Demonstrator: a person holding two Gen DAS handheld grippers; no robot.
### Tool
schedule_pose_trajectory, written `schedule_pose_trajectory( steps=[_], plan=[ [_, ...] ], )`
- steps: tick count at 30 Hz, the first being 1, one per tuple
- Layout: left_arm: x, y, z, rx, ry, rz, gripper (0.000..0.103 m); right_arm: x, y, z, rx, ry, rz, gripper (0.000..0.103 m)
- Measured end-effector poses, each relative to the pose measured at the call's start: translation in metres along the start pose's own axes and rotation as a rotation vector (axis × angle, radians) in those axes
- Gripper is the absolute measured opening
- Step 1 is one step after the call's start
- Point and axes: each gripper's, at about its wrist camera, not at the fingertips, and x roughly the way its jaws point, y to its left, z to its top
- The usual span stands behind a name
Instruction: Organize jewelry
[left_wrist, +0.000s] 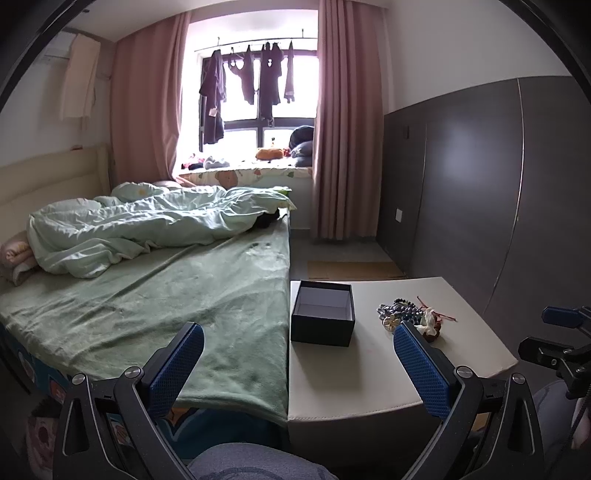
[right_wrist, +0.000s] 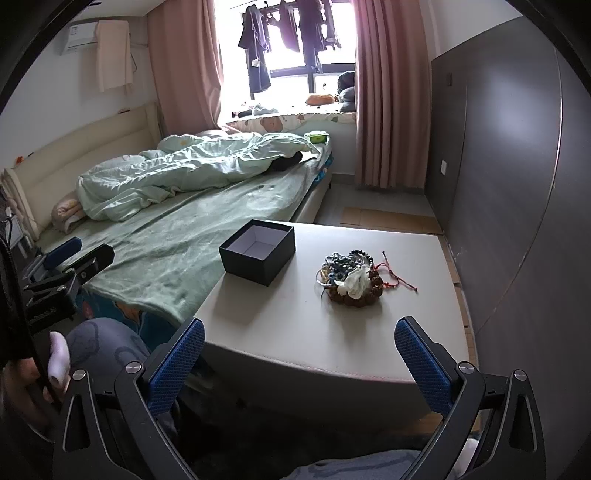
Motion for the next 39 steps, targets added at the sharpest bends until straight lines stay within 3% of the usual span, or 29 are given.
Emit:
schedule_pose_trajectory(
  steps=[39],
  plan=[
    [-0.001,-0.010,0.000,0.050,-0.020,-0.015,0.103,0.005,0.002,-0.001,-0.012,-0.005,-0.014,0.103]
  ],
)
